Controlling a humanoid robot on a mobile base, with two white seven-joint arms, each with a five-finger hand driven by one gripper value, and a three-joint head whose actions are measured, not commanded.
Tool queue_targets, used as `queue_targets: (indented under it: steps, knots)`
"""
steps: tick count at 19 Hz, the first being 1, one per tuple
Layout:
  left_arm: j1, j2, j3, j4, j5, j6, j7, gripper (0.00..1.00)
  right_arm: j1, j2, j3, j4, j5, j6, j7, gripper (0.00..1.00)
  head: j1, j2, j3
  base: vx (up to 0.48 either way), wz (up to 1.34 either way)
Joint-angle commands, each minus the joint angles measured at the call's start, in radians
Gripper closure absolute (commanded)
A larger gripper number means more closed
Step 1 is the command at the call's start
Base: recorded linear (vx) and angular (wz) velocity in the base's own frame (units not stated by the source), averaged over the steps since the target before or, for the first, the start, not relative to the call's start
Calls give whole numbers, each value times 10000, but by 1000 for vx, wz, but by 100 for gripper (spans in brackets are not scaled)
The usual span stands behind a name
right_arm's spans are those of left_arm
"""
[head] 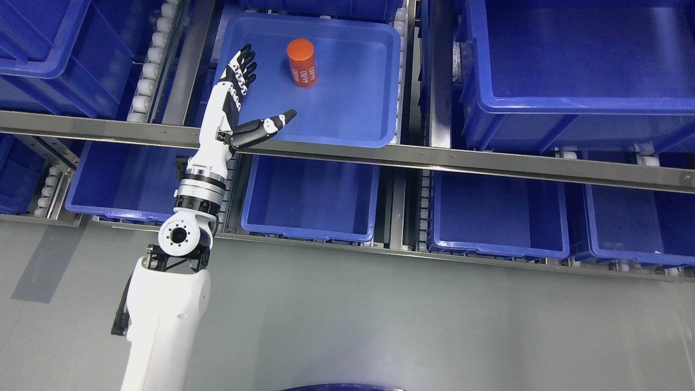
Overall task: Grab orange capacitor from left shelf to right desk
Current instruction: 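Reach the left hand toward the orange capacitor in the blue bin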
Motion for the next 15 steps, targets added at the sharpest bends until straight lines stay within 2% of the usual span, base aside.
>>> queue_targets:
  steps: [1, 5, 15]
  knots:
    - [-41, 174, -17, 95, -31, 34, -5, 0, 138, -175, -107, -338, 0, 4, 5, 0, 0, 0, 0, 0, 0]
    - [-408, 174, 152, 415, -46, 387, -36, 0, 138, -175, -107, -338, 0, 4, 5, 0, 0, 0, 0, 0, 0]
    - [-2800, 174, -215, 4555, -752, 372, -388, 2, 138, -175, -107, -338, 0, 4, 5, 0, 0, 0, 0, 0, 0]
